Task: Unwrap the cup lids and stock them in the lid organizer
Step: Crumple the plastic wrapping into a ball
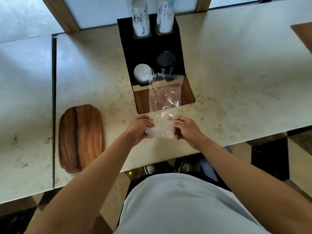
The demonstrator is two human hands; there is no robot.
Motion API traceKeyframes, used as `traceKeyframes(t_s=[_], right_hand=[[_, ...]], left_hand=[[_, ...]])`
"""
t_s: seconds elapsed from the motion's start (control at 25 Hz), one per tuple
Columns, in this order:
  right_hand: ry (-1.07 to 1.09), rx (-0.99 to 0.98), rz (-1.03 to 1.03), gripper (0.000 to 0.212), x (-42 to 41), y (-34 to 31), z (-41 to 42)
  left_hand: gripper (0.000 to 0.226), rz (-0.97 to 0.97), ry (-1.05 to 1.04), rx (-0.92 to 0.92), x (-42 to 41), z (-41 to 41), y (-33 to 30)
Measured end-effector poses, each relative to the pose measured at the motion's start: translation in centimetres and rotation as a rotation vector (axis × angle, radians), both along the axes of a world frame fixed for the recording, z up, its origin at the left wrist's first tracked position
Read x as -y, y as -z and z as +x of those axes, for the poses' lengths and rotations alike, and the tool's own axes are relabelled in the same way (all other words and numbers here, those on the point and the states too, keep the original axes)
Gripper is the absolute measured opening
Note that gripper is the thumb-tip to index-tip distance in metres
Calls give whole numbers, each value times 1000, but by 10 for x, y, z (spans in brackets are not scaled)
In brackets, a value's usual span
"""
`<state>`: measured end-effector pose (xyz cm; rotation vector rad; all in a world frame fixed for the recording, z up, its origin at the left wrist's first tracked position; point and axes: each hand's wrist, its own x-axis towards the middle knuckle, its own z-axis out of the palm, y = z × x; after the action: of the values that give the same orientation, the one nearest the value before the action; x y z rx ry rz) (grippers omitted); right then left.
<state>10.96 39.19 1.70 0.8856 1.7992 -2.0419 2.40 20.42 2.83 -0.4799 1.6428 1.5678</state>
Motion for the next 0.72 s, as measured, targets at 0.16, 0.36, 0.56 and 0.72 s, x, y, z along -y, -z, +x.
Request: traceKeyframes(t_s=[0.16, 0.36, 0.56, 0.72], right_hand=[[150, 7, -401, 28, -17, -7, 7], [4, -68, -488, 40, -36, -6, 13], [-270, -86, -55, 41, -34, -4, 11], [-237, -80, 44, 35, -36, -4, 4]], left_hand=[[41, 177, -152, 217, -8, 16, -8], [39, 343, -387, 370, -10, 31, -12], [48, 434, -381, 383, -5, 44, -13], [43, 288, -114, 236, -5, 47, -12]])
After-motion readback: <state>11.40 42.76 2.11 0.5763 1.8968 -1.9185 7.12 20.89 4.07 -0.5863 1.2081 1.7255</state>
